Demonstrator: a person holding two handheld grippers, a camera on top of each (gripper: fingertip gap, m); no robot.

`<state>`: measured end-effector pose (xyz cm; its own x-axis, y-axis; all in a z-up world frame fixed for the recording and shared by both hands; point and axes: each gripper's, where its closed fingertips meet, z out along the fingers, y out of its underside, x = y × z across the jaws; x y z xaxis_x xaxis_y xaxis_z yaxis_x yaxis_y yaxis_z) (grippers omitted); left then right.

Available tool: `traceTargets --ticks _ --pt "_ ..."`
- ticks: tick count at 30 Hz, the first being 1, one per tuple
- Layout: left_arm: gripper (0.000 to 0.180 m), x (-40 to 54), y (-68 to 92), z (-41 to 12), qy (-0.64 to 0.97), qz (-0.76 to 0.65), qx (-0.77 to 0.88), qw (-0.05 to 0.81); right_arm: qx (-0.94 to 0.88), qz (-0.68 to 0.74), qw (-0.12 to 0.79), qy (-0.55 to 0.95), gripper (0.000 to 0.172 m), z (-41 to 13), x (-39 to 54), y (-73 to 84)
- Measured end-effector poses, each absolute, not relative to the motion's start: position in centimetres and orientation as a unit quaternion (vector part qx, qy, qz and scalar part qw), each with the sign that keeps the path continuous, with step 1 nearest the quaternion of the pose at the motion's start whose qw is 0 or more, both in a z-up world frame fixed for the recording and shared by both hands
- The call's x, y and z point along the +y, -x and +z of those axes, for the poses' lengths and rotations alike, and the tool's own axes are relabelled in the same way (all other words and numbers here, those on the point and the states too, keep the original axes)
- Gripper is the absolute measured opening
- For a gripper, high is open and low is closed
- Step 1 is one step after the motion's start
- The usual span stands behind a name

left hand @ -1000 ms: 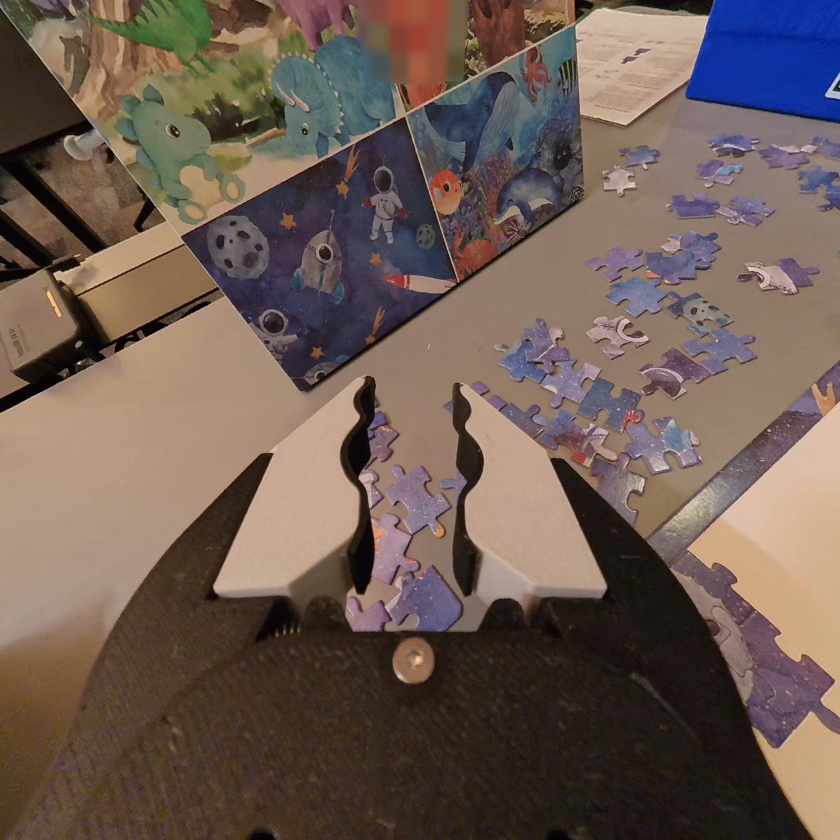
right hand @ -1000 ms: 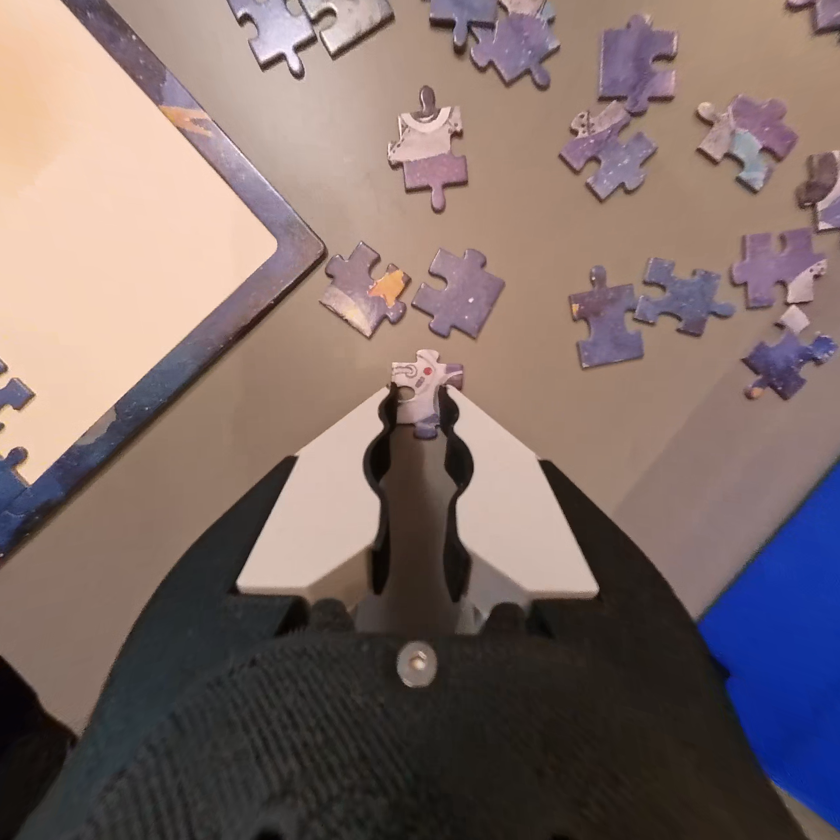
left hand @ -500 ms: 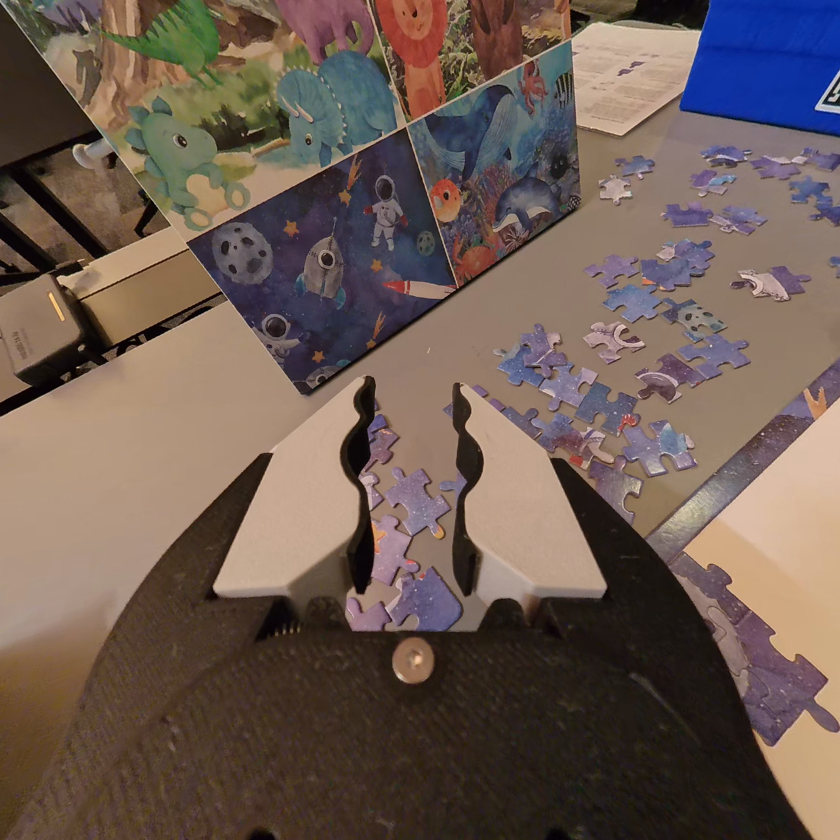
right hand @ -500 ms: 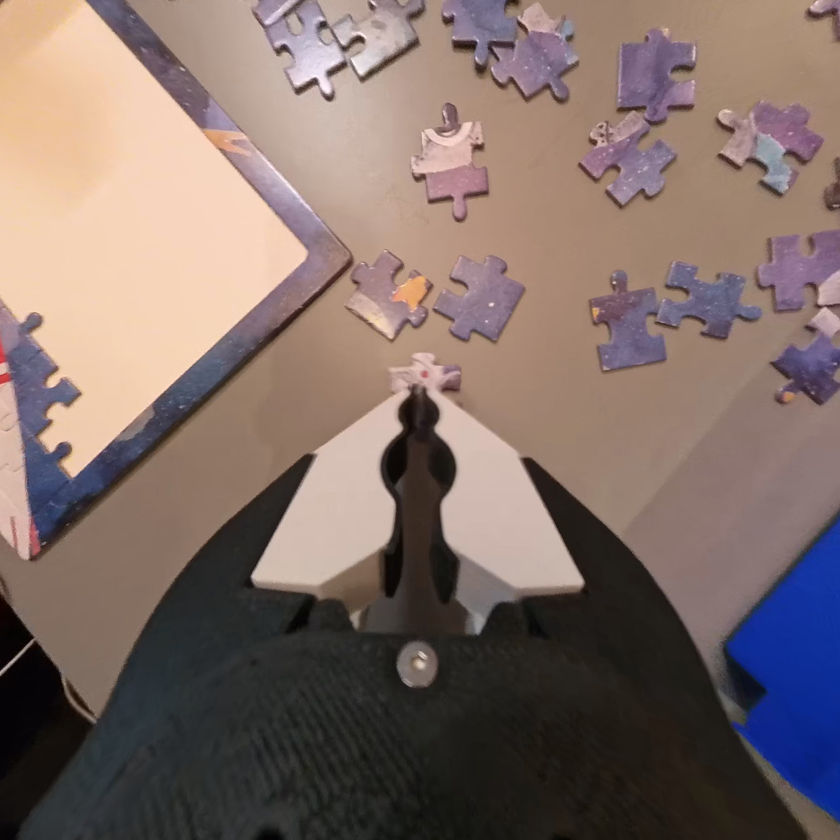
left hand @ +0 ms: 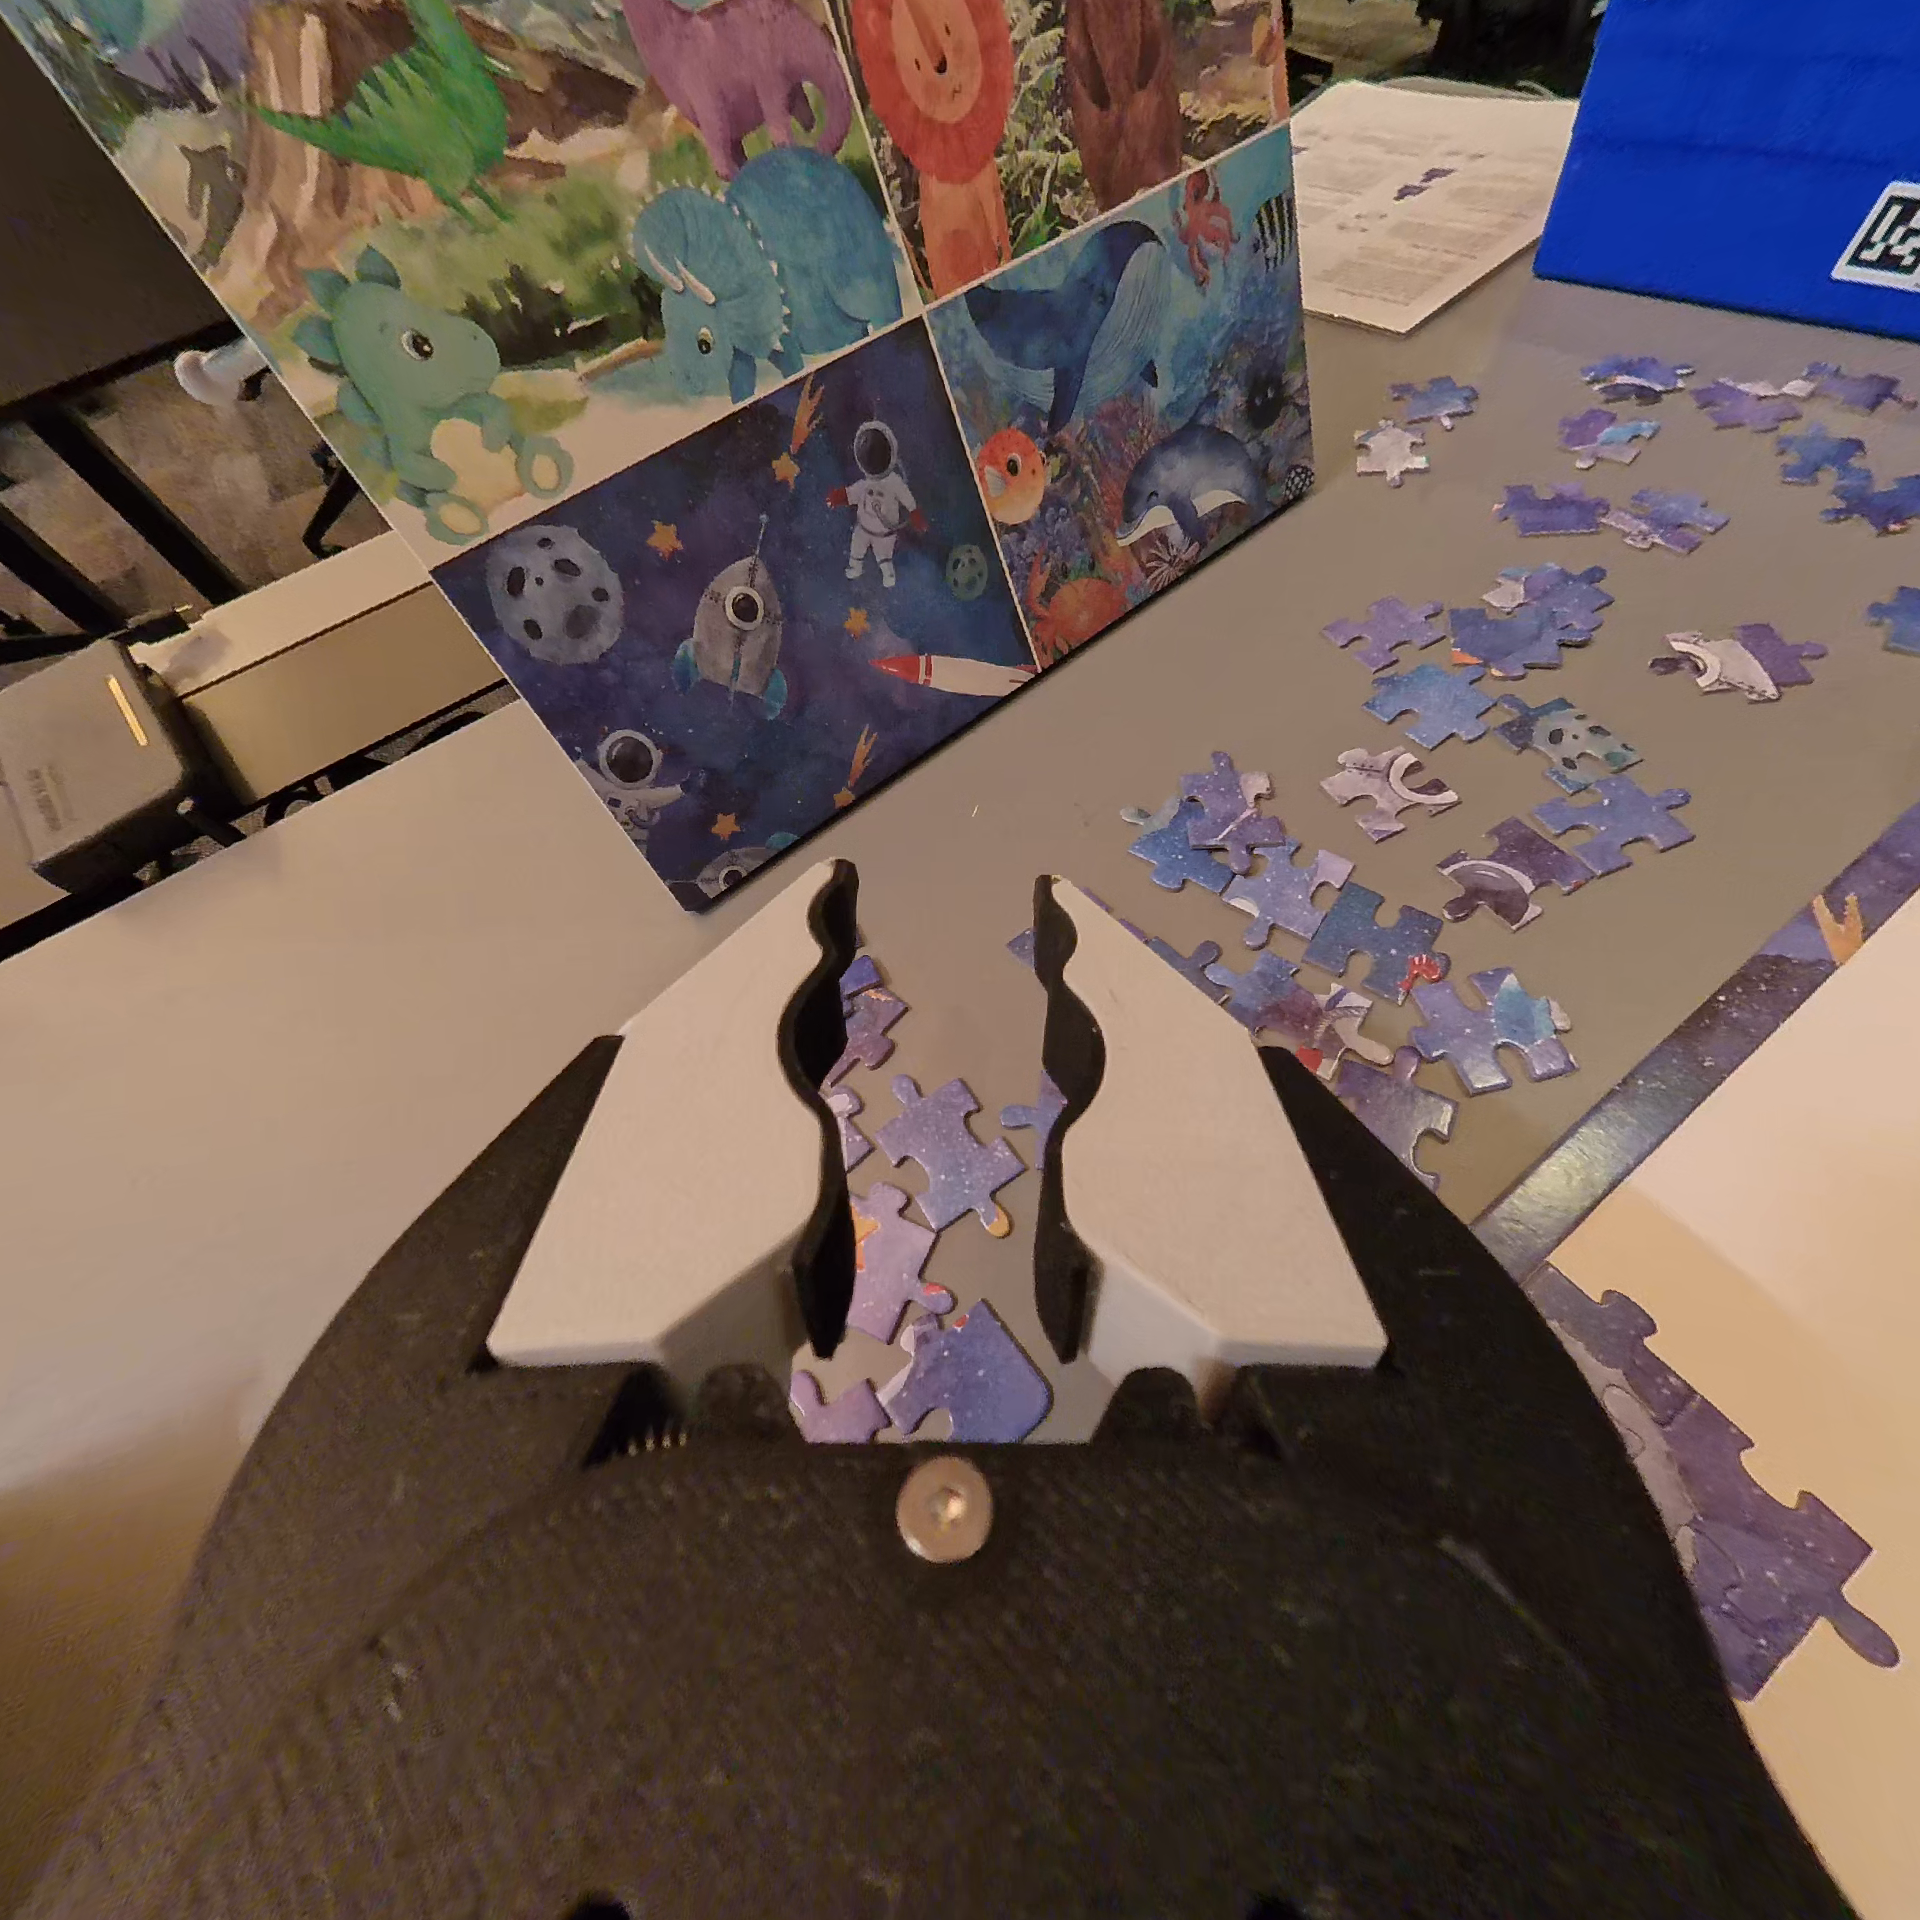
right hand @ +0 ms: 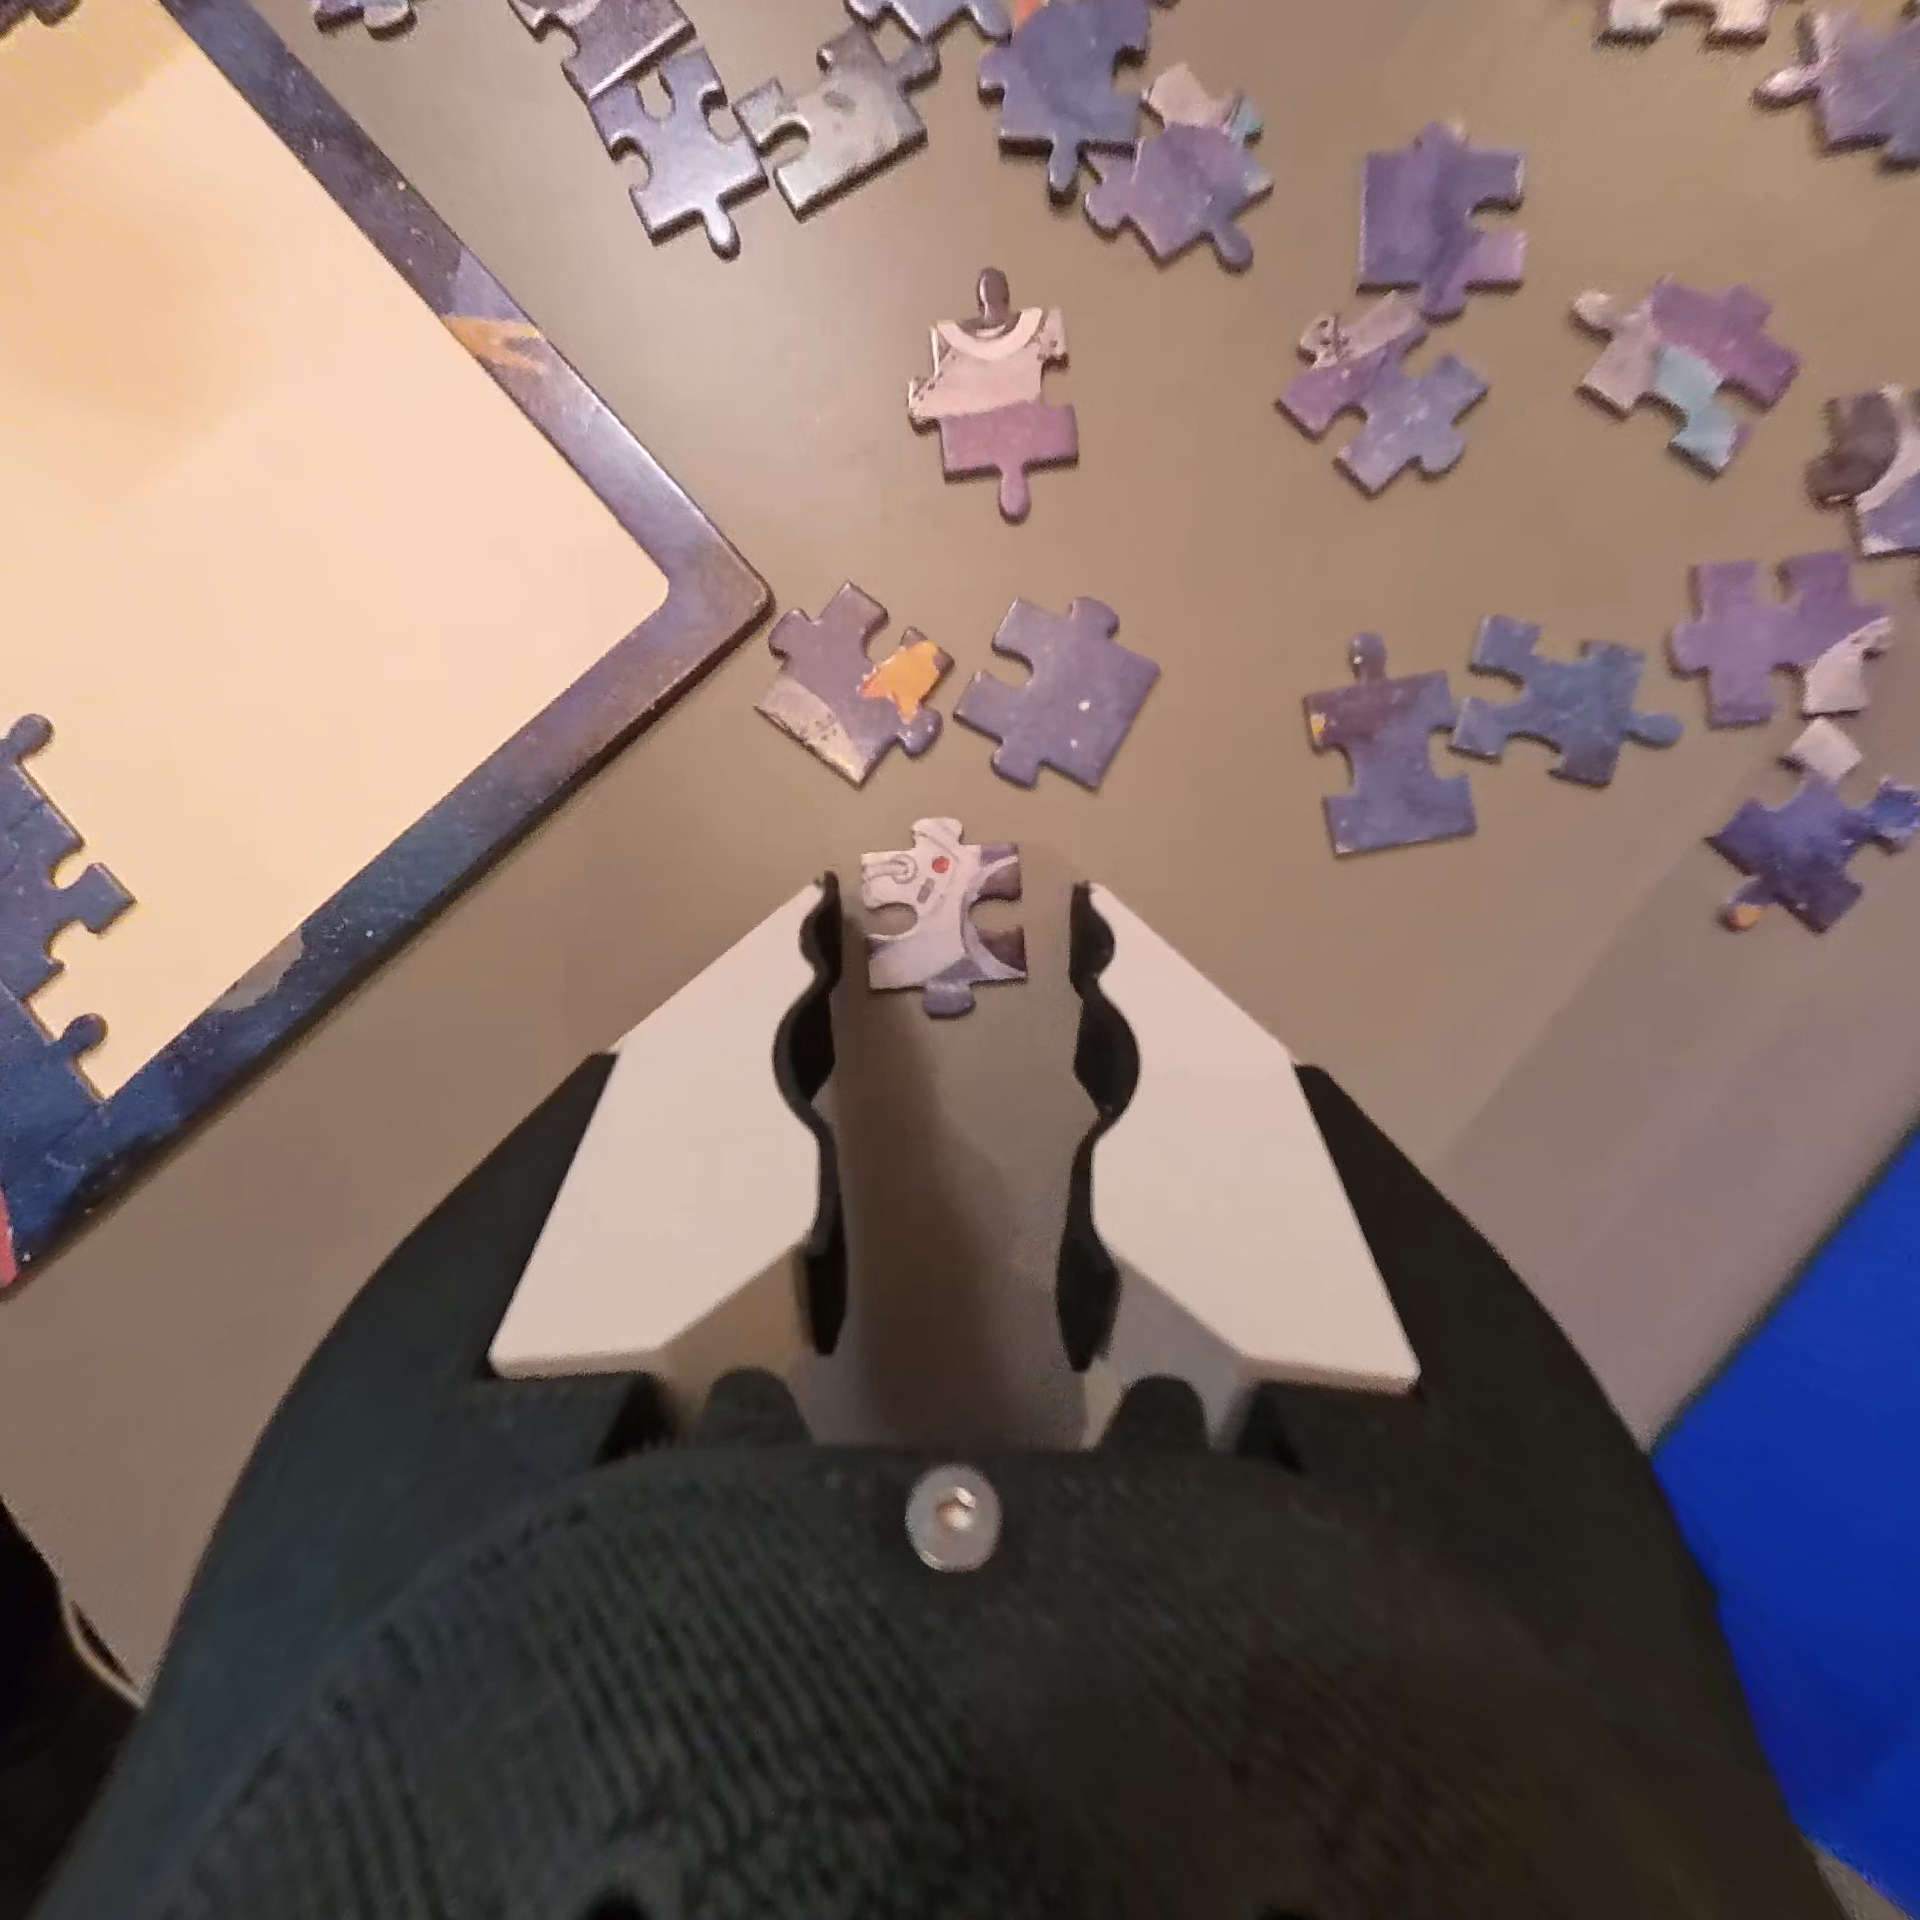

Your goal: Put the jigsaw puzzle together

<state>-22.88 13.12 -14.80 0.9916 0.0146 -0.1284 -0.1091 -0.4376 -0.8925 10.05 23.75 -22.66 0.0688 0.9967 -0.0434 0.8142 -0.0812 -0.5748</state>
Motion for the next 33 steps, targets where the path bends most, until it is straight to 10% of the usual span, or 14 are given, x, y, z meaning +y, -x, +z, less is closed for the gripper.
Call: traceTargets --ticks 20,22,33 --pt "0.032 13.1 22.9 -14.8 0.846 0.058 0.027 0.529 -0.691 0.215 0.211 0.657 0.027 -20.5 20.3 -7.9" --pt "0.032 13.1 22.9 -14.8 0.846 0.057 0.027 0.529 -0.7 0.25 0.229 0.628 0.0 -18.6 18.4 -6.4" --pt "0.033 12.7 23.1 -14.0 0.838 0.043 0.02 0.543 -0.718 0.29 0.251 0.581 0.015 -16.3 13.4 -1.8"
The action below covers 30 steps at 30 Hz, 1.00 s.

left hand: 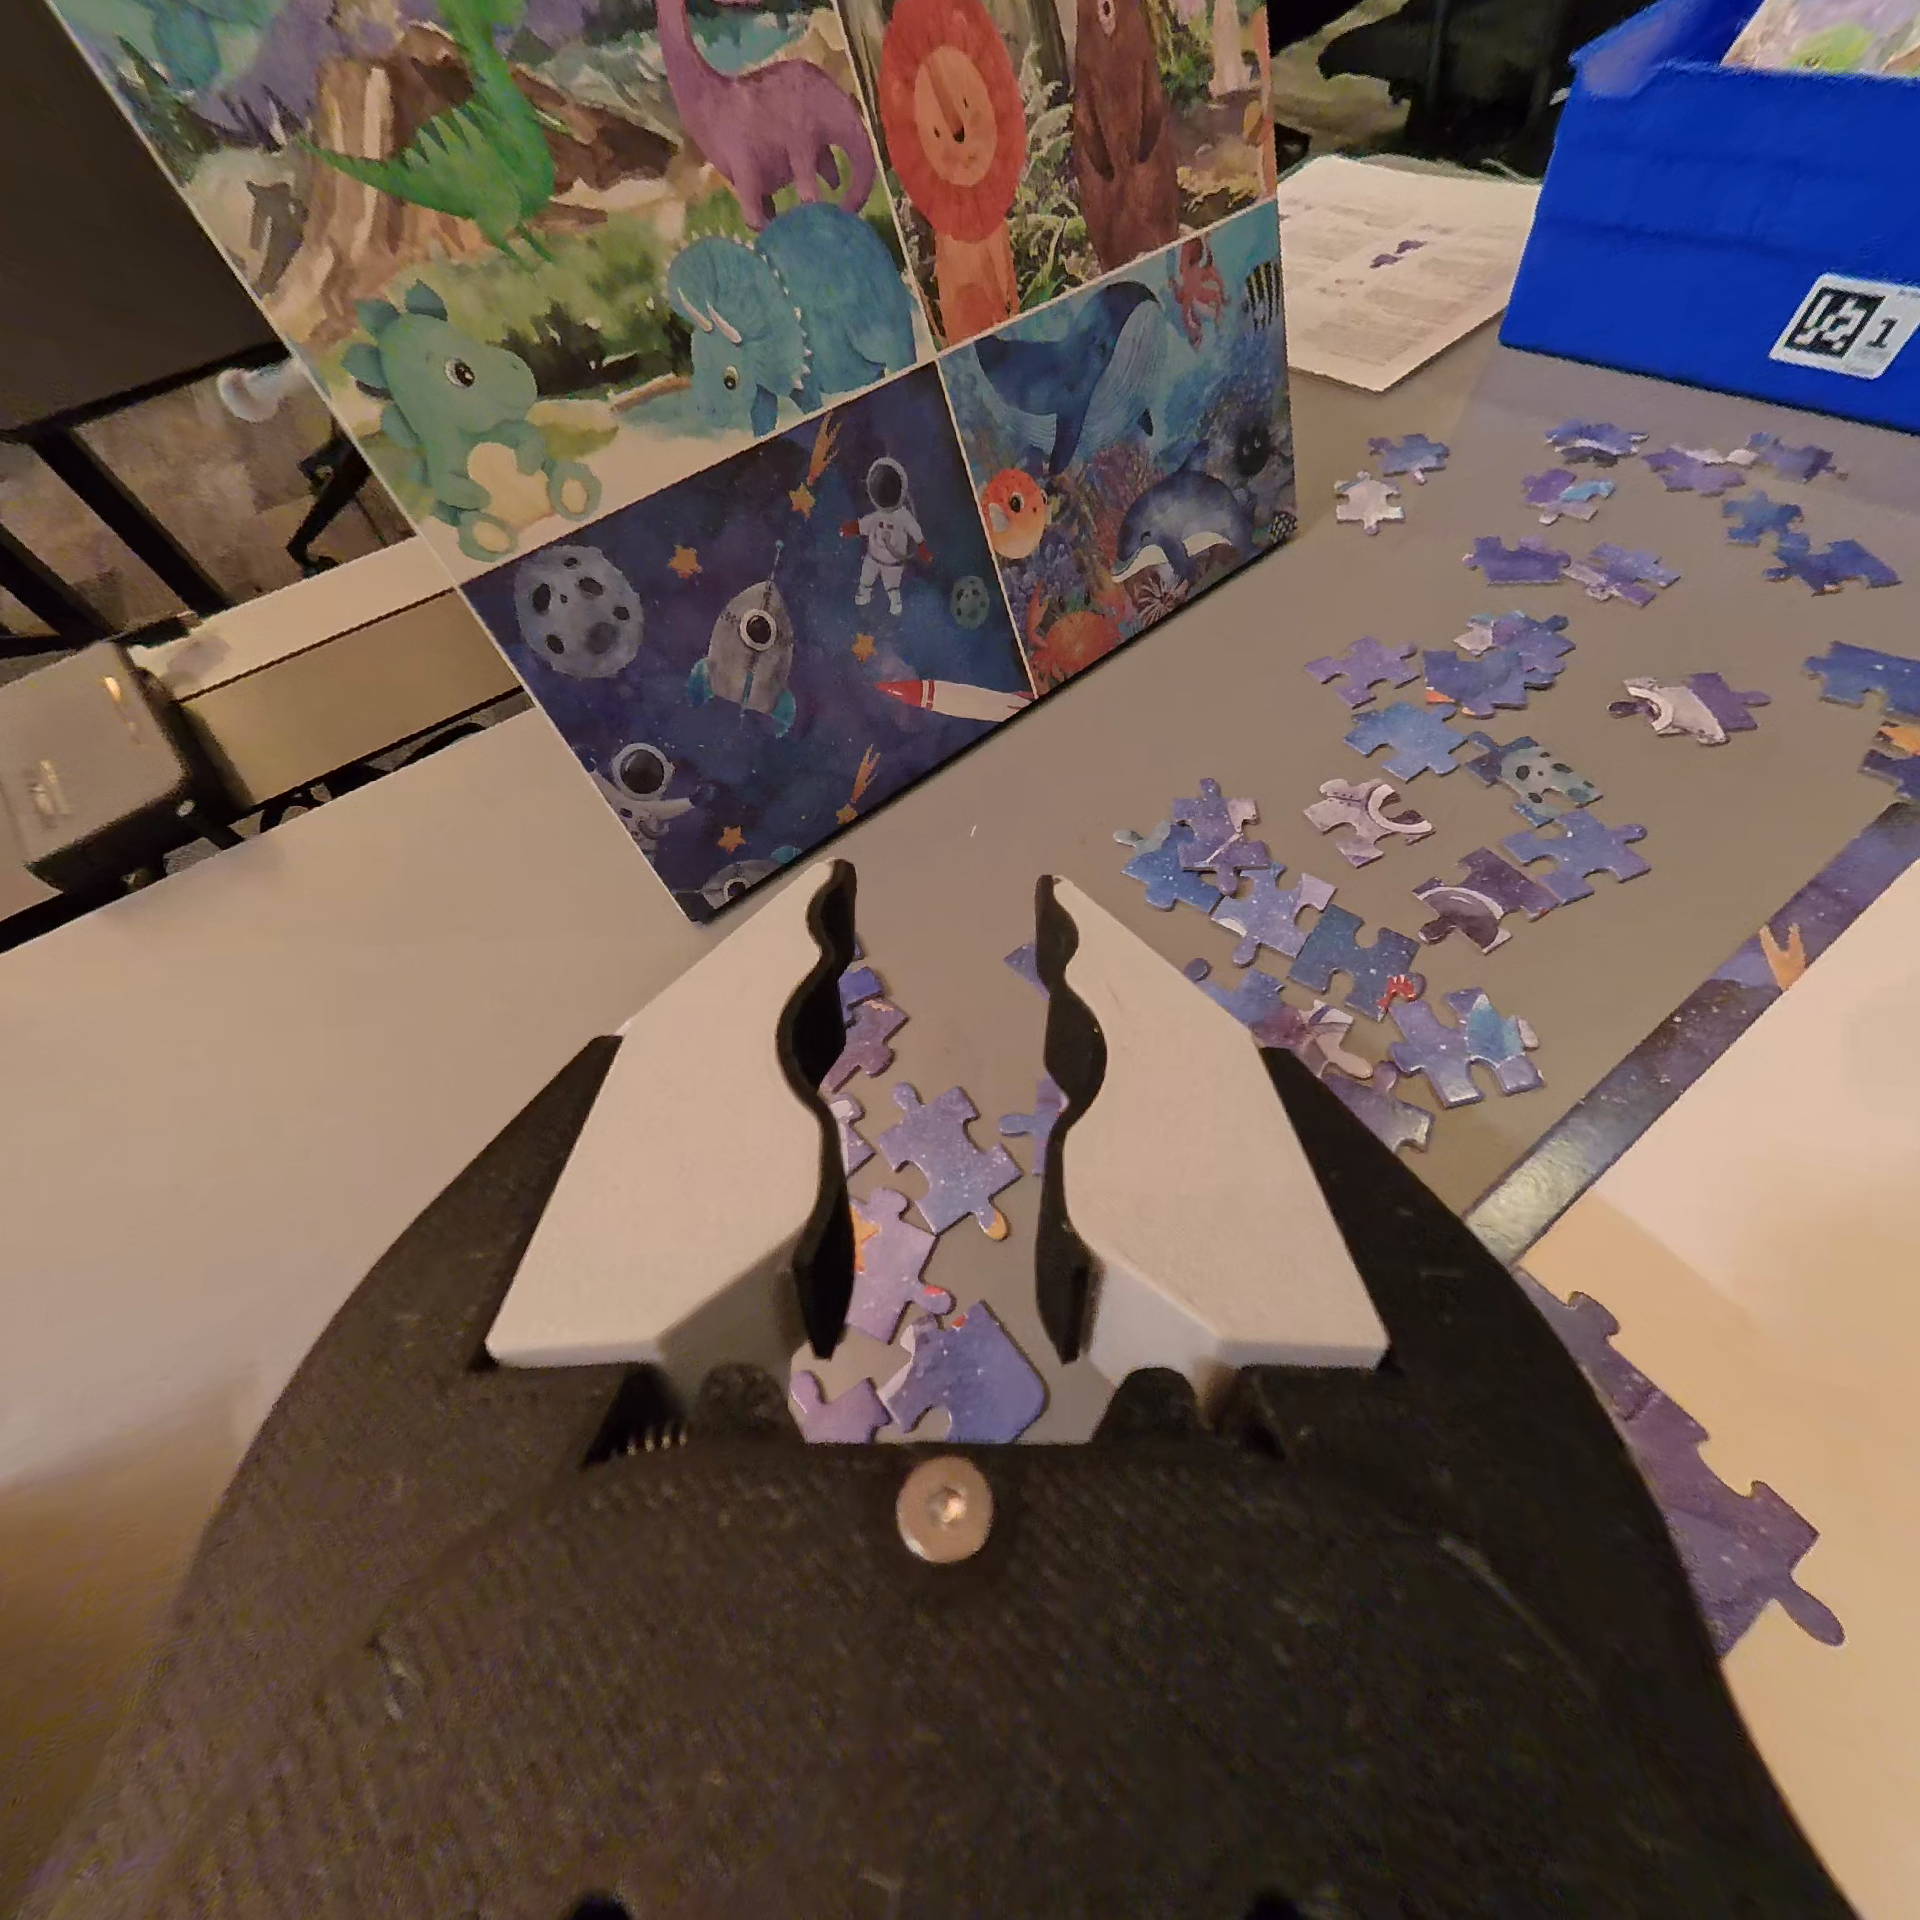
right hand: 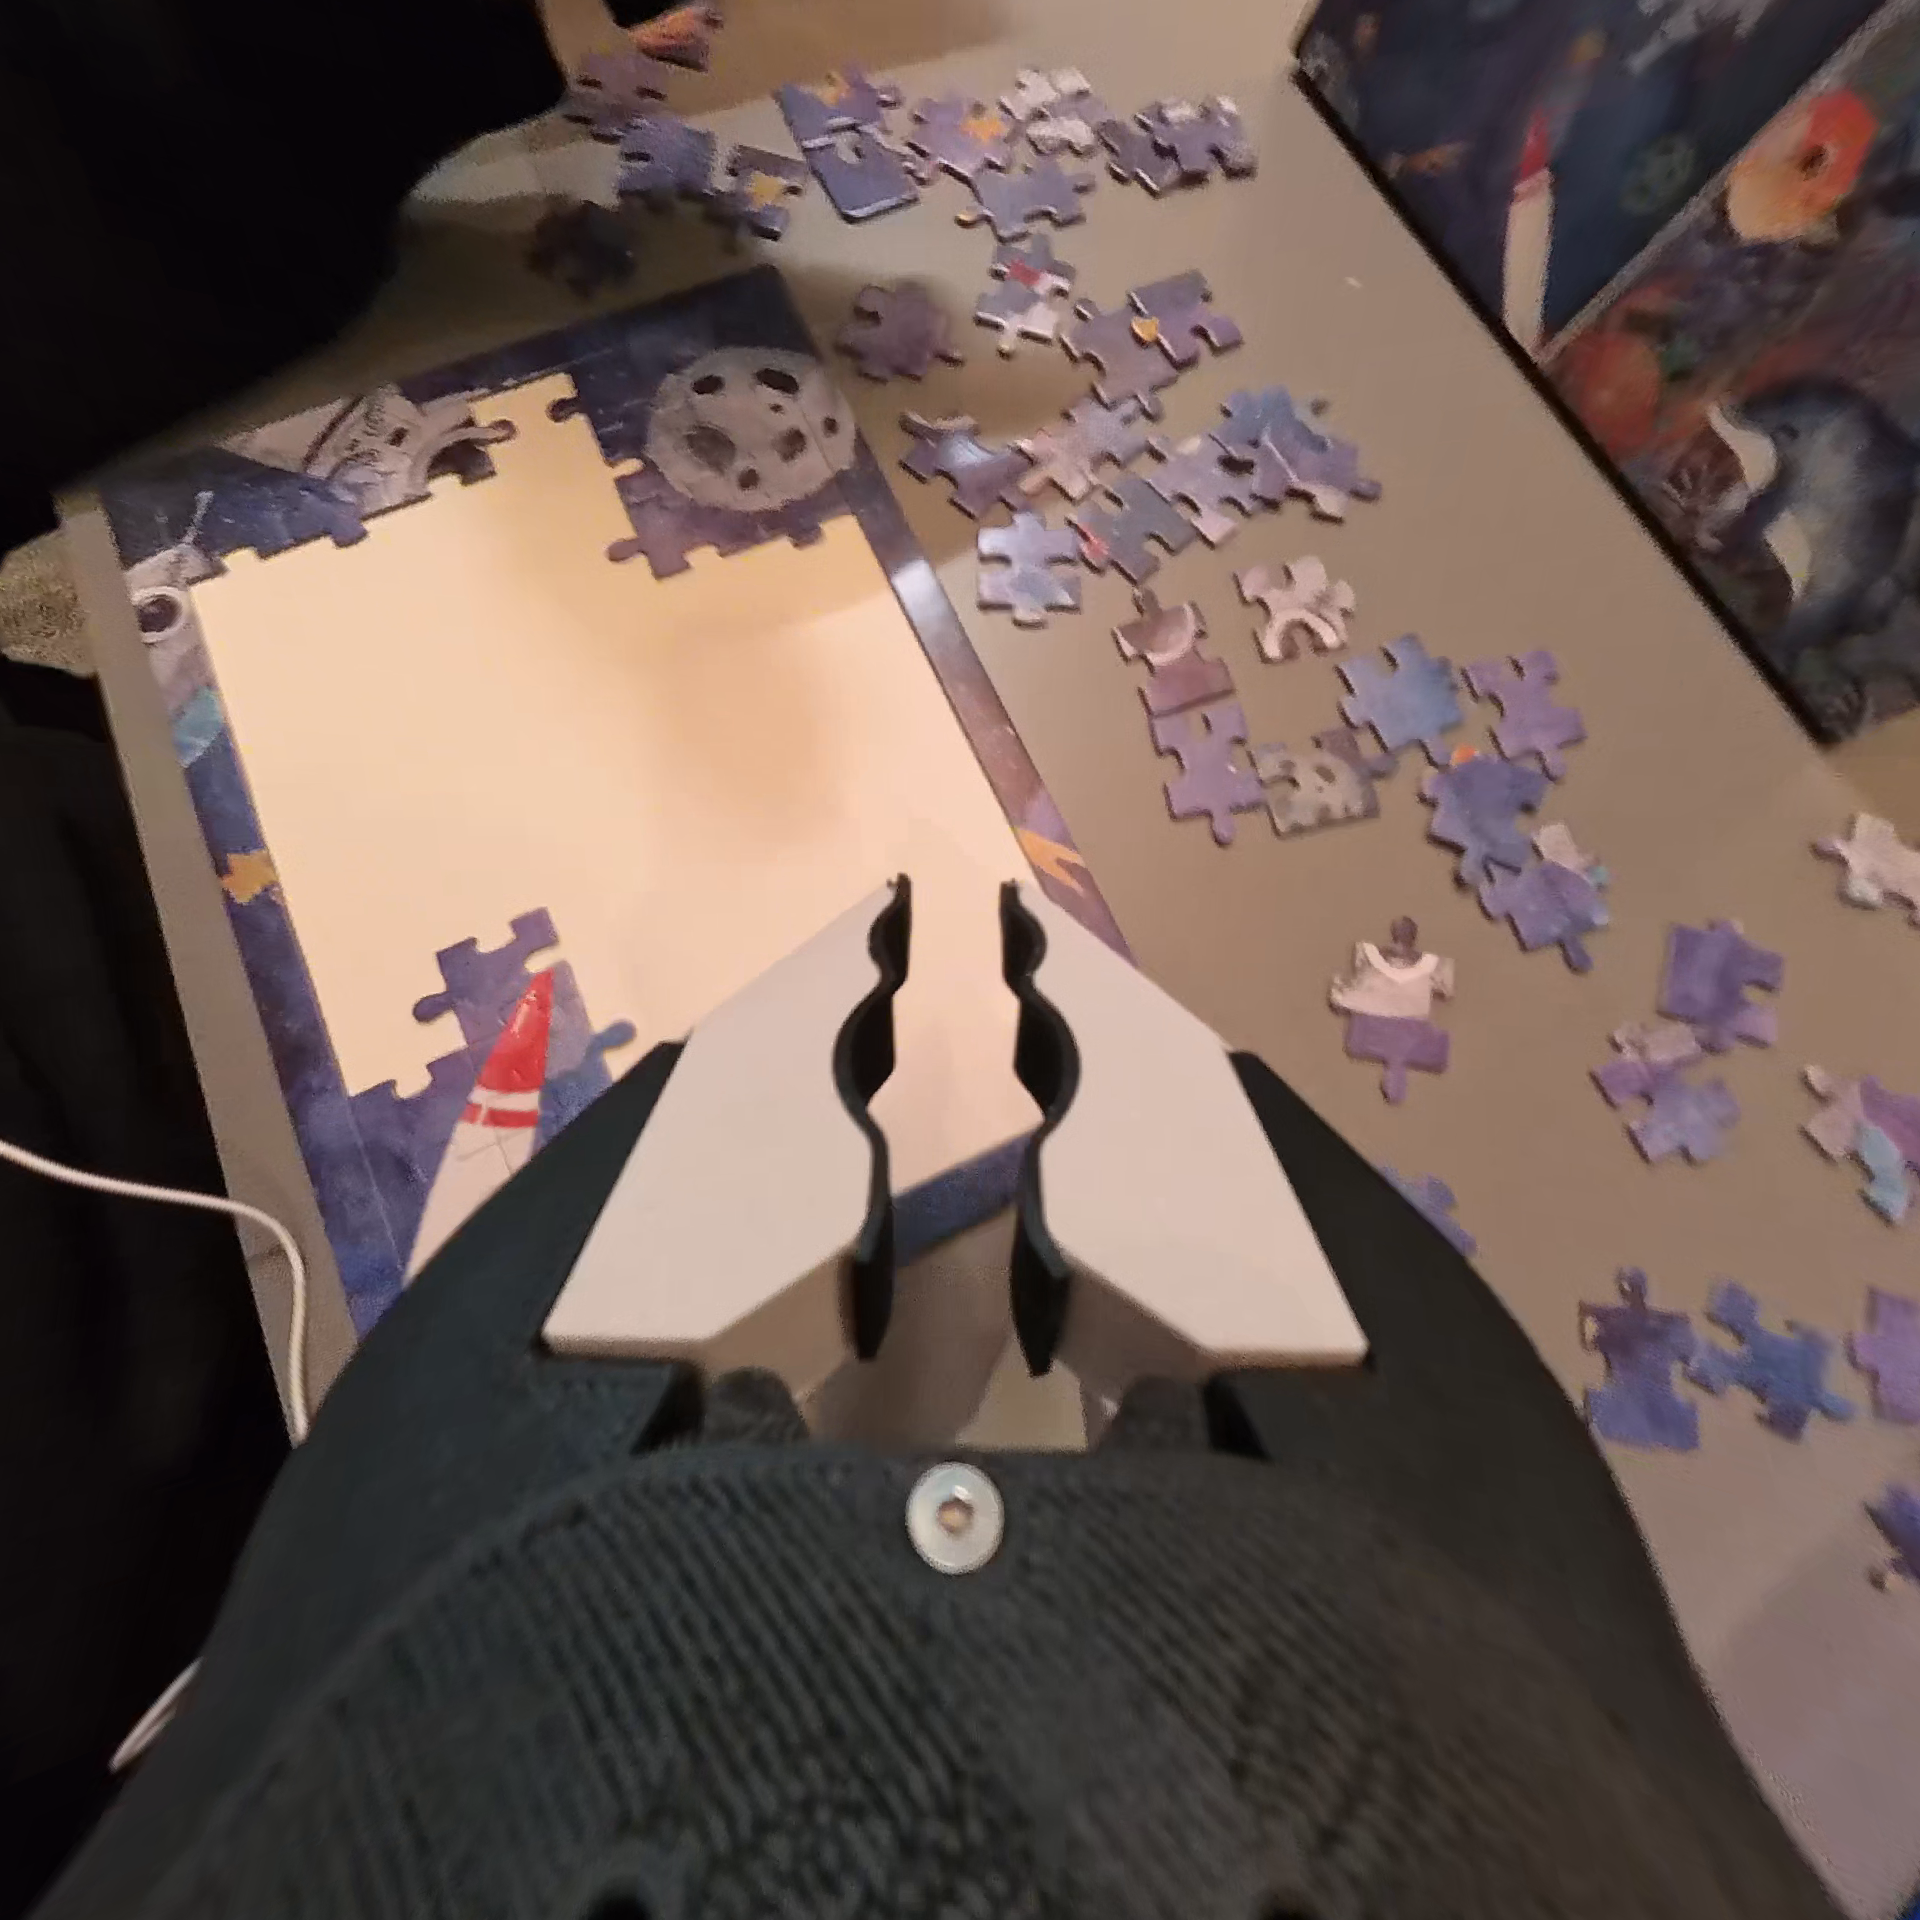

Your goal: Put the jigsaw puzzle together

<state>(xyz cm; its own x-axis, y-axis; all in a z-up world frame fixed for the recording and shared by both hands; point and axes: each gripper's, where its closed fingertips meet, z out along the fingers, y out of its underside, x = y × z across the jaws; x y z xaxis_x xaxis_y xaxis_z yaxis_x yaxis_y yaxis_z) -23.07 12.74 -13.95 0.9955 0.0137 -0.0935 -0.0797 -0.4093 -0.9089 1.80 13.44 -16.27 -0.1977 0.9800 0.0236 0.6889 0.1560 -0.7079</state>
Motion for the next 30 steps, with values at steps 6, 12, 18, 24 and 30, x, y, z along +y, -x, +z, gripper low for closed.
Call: traceTargets --ticks 6,12,18,24,30 --pt "0.033 12.9 22.4 -13.9 0.839 0.035 0.027 0.543 -0.669 0.246 0.264 0.65 0.028 -18.2 19.3 -6.3" --pt "0.033 13.1 22.1 -14.2 0.84 0.034 0.03 0.54 -0.646 0.23 0.257 0.681 0.035 -20.1 21.6 -9.5" --pt "0.033 13.2 21.9 -14.5 0.843 0.036 0.031 0.536 -0.66 0.232 0.228 0.677 0.038 -22.2 21.0 -9.6" --pt "0.033 13.2 22.0 -14.6 0.844 0.038 0.031 0.534 -0.634 0.239 0.231 0.699 0.046 -22.7 20.5 -8.0" --pt "0.033 13.1 21.9 -14.4 0.841 0.037 0.033 0.538 -0.646 0.22 0.237 0.692 0.037 -22.8 20.3 -7.8"
